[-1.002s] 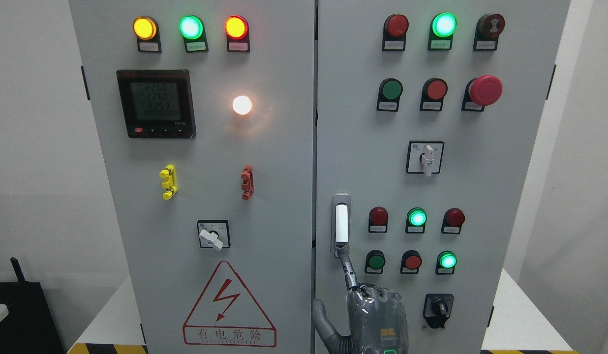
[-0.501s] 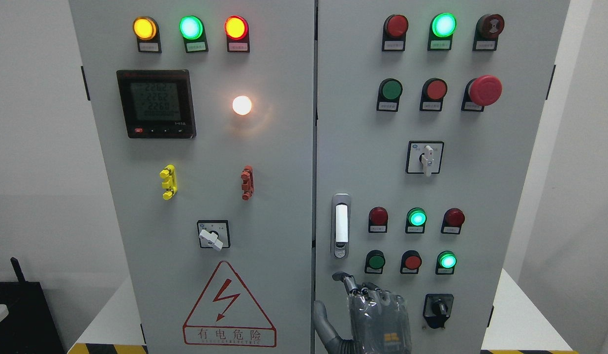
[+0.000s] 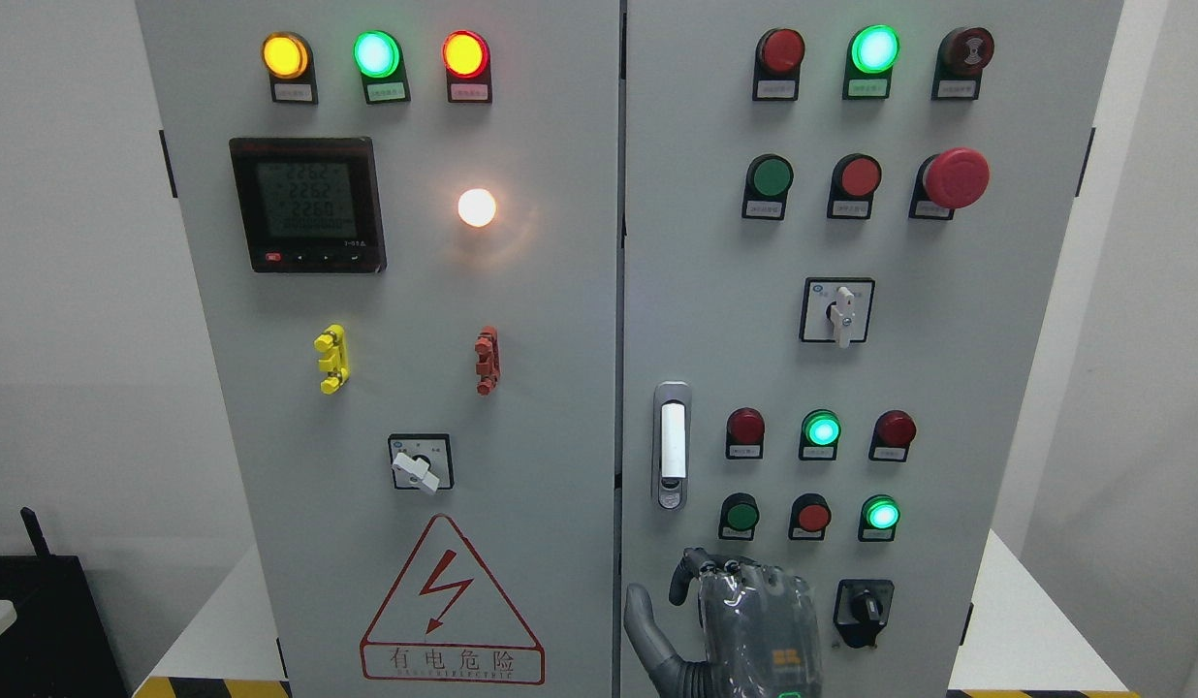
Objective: Release door handle
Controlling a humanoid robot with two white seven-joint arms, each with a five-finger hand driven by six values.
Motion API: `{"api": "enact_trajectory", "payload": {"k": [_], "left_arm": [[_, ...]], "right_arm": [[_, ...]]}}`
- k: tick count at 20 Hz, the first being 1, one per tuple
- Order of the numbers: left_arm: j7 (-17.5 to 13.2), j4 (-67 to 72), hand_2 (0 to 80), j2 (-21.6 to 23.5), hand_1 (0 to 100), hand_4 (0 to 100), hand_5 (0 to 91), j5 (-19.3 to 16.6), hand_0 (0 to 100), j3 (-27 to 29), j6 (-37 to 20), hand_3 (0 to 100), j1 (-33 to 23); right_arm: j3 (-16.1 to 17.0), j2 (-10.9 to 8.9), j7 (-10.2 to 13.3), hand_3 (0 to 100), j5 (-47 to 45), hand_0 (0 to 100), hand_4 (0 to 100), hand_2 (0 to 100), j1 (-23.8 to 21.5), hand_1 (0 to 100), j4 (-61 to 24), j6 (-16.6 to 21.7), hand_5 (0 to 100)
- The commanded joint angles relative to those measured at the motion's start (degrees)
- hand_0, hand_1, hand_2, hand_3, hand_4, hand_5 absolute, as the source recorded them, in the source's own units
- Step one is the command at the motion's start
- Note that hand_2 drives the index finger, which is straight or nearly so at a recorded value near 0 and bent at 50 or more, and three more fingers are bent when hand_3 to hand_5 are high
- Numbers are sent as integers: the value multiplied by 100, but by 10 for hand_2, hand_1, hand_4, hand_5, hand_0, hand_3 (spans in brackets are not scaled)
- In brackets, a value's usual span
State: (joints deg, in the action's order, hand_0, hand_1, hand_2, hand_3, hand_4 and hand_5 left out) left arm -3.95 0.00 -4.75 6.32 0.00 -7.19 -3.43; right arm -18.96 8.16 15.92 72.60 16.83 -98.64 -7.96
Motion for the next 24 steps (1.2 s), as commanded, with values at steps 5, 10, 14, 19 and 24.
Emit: {"api": "enact_trajectory", "payload": {"k": [5, 10, 14, 19, 24], "left_arm": [[0, -88, 0, 0, 389, 0, 0, 1, 120, -70, -2, 0, 0], [0, -88, 0, 0, 389, 0, 0, -8, 120, -70, -2, 0, 0], [0, -88, 0, 0, 389, 0, 0, 1, 120, -70, -2, 0, 0], [0, -88, 0, 0, 389, 0, 0, 1, 120, -70, -2, 0, 0], [0, -88, 0, 0, 389, 0, 0, 1, 120, -70, -2, 0, 0]], "right_arm": [[138, 1, -230, 1000, 26, 391, 1000, 1000, 620, 397, 47, -48, 968], [130, 1, -221, 1000, 44, 385, 1000, 1000, 681, 401, 65, -92, 968], [138, 1, -230, 1000, 88, 381, 1000, 1000, 918, 384, 170, -162, 968], [138, 1, -239, 1000, 88, 377, 1000, 1000, 1077, 376, 345, -171, 968], [138, 1, -248, 1000, 88, 372, 1000, 1000, 1138, 377, 416, -232, 968]]}}
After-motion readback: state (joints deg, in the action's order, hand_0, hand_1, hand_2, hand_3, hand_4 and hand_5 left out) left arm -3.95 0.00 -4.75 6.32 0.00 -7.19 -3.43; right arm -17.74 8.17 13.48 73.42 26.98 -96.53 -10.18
